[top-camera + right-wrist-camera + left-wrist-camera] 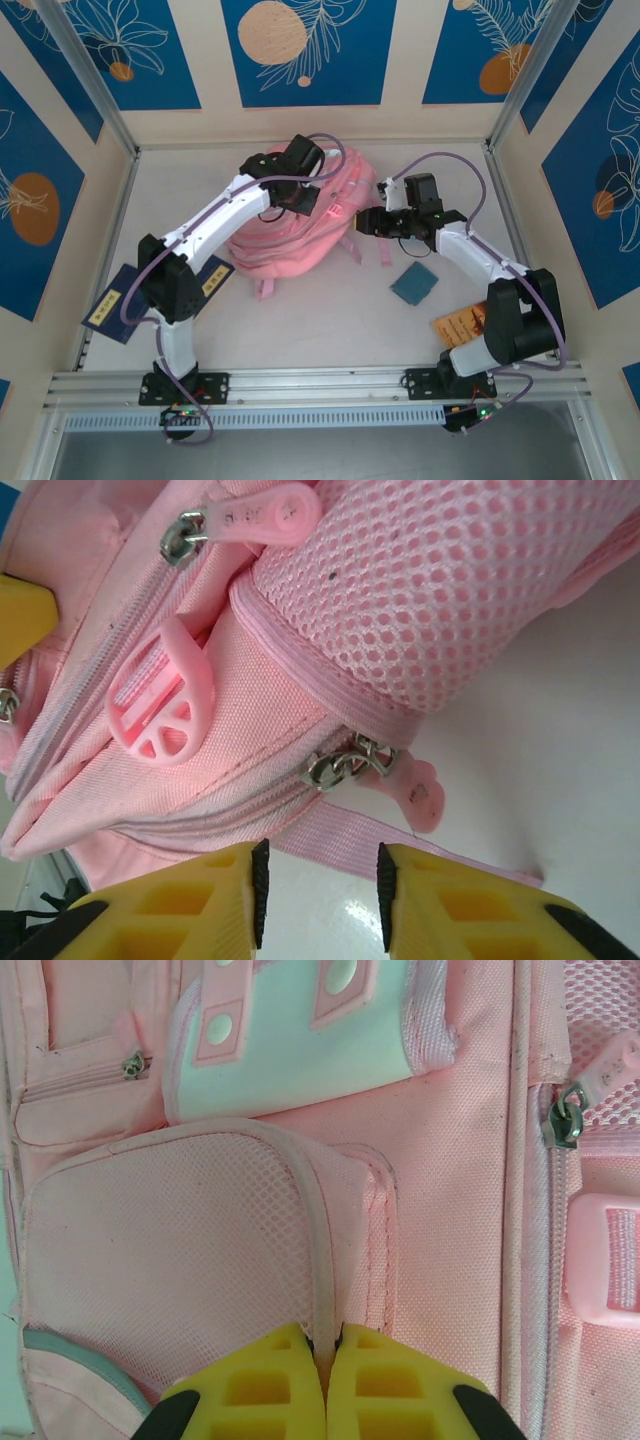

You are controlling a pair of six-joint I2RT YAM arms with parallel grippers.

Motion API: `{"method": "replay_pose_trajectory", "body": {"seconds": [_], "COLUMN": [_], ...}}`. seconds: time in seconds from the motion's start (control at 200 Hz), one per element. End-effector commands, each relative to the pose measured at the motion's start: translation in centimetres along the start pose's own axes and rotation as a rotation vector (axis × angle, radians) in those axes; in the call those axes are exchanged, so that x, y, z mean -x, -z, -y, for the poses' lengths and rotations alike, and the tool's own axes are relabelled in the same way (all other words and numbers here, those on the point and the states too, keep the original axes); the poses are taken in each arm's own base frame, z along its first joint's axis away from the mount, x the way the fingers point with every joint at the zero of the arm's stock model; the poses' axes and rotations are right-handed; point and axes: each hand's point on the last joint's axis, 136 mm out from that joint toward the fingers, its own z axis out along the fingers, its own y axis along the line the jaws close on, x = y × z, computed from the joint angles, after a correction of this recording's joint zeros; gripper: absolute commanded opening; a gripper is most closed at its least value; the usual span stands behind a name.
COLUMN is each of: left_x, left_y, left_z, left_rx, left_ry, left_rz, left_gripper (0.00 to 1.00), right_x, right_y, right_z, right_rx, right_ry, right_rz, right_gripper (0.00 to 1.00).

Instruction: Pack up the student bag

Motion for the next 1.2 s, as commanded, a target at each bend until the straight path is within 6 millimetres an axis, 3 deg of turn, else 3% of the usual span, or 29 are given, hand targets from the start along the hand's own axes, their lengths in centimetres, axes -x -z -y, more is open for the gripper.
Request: {"method": "replay_pose_trajectory", "body": {"seconds": [0.0,0.21,0.31,0.555,0.885,1.045,1.195], "left_x": [4.0,3.9,3.6,2.9,3.3,3.5,3.5], "left_y": [5.4,6.1,6.4,6.6,6.8,6.8,6.5], "left_z": [-0.4,-0.2,-0.2,-1.2,-0.9,-0.5,-0.4], "left_rx": [-0.046,-0.066,-0.075,-0.140,-0.197,-0.224,-0.231], "left_ry": [0.035,0.014,-0.037,-0.025,-0.004,0.021,0.033], "left_rz": [0.194,0.199,0.196,0.211,0.224,0.225,0.221], "left_gripper": [0.00,0.00,0.00,0.00,0.00,0.00,0.00], "right_x": [1.4,2.2,3.1,2.9,1.6,1.1,0.5], "right_y": [-0.1,-1.0,-0.8,-0.8,-1.3,-1.4,-1.7], "right_z": [-1.7,0.1,0.8,-0.7,-2.3,-3.6,-3.7], "right_rx": [0.066,0.007,-0.013,0.077,0.205,0.286,0.288], "right_ry": [0.053,0.071,0.095,0.180,0.180,0.184,0.190], "right_rz": [0.020,0.054,0.098,0.080,0.027,0.000,-0.015], "right_gripper": [0.35,0.30,0.33,0.44,0.55,0.46,0.38]}}
